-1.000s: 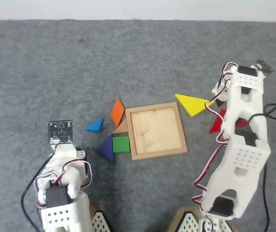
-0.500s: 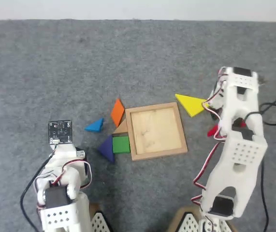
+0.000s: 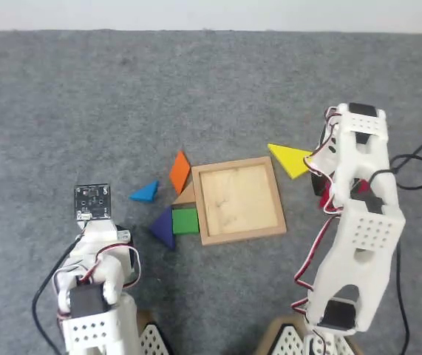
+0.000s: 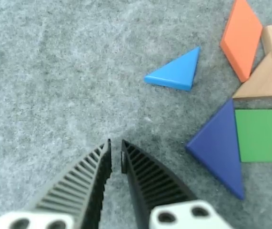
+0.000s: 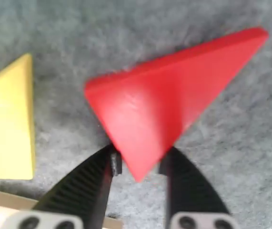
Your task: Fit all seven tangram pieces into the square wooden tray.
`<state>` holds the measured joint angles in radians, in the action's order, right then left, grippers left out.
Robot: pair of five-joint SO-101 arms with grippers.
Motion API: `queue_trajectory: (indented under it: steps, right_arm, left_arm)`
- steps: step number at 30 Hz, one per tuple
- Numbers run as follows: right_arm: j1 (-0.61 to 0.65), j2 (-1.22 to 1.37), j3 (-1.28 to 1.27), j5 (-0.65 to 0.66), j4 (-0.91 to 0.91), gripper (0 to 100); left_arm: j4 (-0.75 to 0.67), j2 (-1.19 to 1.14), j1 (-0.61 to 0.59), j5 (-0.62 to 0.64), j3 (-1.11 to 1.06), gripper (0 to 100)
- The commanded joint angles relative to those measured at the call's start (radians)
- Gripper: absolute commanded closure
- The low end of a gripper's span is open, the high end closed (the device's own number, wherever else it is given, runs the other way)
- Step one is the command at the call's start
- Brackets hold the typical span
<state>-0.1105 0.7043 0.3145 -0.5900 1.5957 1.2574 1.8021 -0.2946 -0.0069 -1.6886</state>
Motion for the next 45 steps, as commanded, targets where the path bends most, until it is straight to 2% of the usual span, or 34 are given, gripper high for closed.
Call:
queue_trajectory:
  steps: [1,7,11,16,19,28,34,45]
  right_arm:
    - [-0.045,0.008,0.014,0.015,-0.016,93.9]
    - [-0.117,0.065,0.015,0.025,-0.019,94.1]
    - [-0.105,0.018,0.021,0.055,-0.031,92.0]
    - [-0.067,-0.091,0.021,0.043,-0.036,75.5]
    - [-0.071,-0.125,0.021,-0.023,-0.091,68.6]
    - [-0.048,-0.133,0.018,-0.032,-0.292,71.9]
    - [-0.051,-0.050,0.020,-0.032,-0.386,71.8]
    - [-0.056,-0.005,0.020,-0.095,-0.420,71.2]
  left_arm:
    - [0.003,0.017,0.006,-0.005,0.005,96]
    - [0.003,0.017,0.006,-0.005,0.005,96]
    - [0.003,0.017,0.006,-0.005,0.005,96]
    - [0.003,0.017,0.006,-0.005,0.005,96]
    - [0.003,0.017,0.006,-0.005,0.005,96]
    - [0.003,0.017,0.006,-0.005,0.005,96]
    - [0.003,0.017,0.006,-0.005,0.005,96]
    - [0.003,0.017,0.006,-0.005,0.005,96]
